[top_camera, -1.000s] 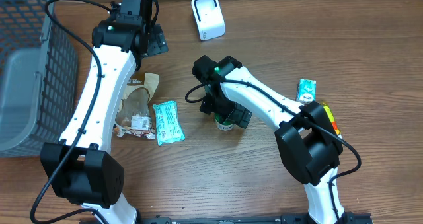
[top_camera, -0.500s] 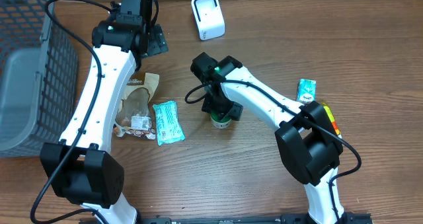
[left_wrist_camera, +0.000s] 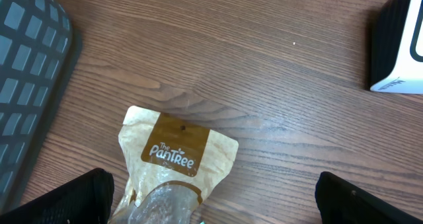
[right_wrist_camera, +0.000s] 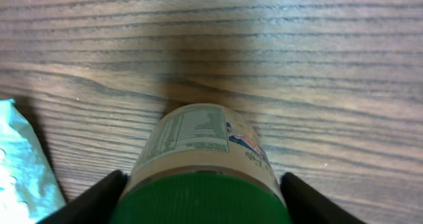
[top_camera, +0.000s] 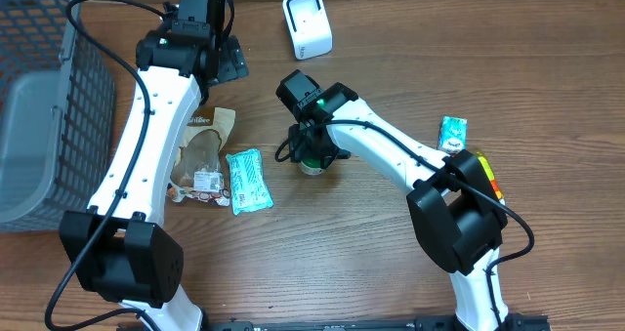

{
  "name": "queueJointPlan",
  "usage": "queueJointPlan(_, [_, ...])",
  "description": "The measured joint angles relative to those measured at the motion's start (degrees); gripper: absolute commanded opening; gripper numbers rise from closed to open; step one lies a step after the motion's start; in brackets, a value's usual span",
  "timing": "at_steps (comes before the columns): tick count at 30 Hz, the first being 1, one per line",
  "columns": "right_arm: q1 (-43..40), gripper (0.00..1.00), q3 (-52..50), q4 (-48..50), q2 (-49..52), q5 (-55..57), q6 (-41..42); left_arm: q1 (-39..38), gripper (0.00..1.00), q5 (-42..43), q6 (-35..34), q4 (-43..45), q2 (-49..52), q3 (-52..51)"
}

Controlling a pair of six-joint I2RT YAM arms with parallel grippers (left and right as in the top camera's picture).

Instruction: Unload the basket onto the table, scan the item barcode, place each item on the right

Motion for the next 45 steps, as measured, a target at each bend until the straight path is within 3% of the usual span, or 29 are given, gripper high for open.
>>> queueJointPlan(3, [0.0,0.85,0.0,0.0,0.0,0.0,-1.4,0.0,1.00,0.0,0.0,0.0,0.0,0.0])
queueJointPlan(5, [0.0,1.00,0.0,-0.2,0.0,0.0,-2.0,0.0,1.00,0.0,0.0,0.0,0.0,0.0])
queueJointPlan(38, [0.0,0.99,0.0,0.7,0.0,-2.4,-2.7,0.0,1.00,0.0,0.0,0.0,0.0,0.0])
queueJointPlan(45, [0.0,0.89,0.0,0.7,0.0,-3.9,-3.0,0.0,1.00,0.0,0.0,0.0,0.0,0.0])
